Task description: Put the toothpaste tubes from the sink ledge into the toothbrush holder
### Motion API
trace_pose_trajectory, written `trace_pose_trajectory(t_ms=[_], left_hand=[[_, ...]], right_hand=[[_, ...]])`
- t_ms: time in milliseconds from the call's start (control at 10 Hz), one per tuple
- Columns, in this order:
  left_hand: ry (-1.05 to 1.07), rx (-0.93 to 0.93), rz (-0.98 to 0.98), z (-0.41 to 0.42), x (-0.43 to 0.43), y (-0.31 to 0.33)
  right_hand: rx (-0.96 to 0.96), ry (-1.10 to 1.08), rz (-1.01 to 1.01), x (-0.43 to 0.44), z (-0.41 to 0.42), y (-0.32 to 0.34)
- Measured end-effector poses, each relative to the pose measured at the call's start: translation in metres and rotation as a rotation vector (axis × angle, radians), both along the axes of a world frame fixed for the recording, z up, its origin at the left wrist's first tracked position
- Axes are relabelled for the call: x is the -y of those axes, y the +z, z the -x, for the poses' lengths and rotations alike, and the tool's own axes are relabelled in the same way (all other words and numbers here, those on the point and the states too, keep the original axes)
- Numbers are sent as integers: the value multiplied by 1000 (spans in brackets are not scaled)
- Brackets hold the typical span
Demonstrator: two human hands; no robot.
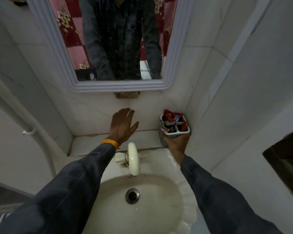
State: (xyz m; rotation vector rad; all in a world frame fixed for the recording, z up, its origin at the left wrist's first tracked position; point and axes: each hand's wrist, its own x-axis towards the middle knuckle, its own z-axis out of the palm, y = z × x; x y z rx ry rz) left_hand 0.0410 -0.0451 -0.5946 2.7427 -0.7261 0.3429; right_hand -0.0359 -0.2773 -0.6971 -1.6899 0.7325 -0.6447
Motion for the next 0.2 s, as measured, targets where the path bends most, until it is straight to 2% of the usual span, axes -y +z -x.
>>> trace_pose_trajectory(t_ms=[200], left_hand=[[42,66,7,20,0,13]], right_hand=[[-509,31,50,-43,39,34]])
